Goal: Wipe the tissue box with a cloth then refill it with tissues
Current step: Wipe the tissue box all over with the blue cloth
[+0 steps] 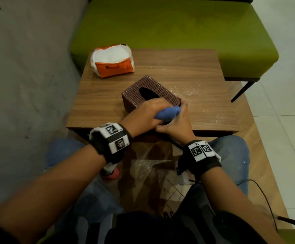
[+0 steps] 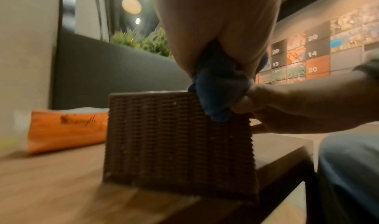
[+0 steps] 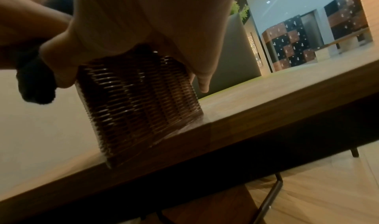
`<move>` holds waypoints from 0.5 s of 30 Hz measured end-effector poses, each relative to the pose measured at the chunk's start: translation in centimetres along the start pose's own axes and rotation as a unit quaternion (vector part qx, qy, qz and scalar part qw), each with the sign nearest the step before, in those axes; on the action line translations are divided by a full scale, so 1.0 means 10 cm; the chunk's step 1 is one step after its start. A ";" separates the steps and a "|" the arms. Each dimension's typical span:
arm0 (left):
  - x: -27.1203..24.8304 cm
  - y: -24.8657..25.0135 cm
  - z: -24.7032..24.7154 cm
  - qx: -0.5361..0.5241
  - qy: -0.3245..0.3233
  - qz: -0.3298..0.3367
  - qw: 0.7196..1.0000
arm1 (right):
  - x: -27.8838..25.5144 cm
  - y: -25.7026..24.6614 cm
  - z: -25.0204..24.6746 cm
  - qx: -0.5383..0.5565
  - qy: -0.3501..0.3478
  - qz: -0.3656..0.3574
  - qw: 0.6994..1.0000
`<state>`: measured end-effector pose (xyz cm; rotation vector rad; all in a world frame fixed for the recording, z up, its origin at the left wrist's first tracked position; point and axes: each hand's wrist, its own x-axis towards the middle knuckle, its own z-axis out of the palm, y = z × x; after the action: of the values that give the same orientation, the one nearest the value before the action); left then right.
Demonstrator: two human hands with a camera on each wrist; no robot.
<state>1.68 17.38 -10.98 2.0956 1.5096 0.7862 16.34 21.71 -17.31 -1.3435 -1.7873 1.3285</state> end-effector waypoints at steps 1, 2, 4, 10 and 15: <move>0.08 0.00 0.00 0.010 0.018 -0.017 1.000 | 0.00 -0.01 0.01 -0.008 0.001 -0.016 1.000; 0.18 0.03 0.03 0.021 0.039 -0.036 0.998 | 0.01 -0.03 0.01 -0.017 0.010 -0.028 0.999; 0.36 0.14 0.15 0.033 0.069 -0.067 0.995 | 0.04 -0.02 -0.01 -0.028 0.022 -0.032 0.999; -0.18 0.12 0.15 0.001 0.032 0.018 0.999 | 0.22 0.19 -0.10 -0.089 -0.039 0.004 0.995; -0.01 -0.20 -0.06 0.047 0.109 -0.070 0.990 | 0.03 -0.06 -0.06 -0.054 0.011 -0.058 0.997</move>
<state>-0.14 17.94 -11.85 1.9941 1.8198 0.9326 16.51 22.24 -16.59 -1.2830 -1.9167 1.1654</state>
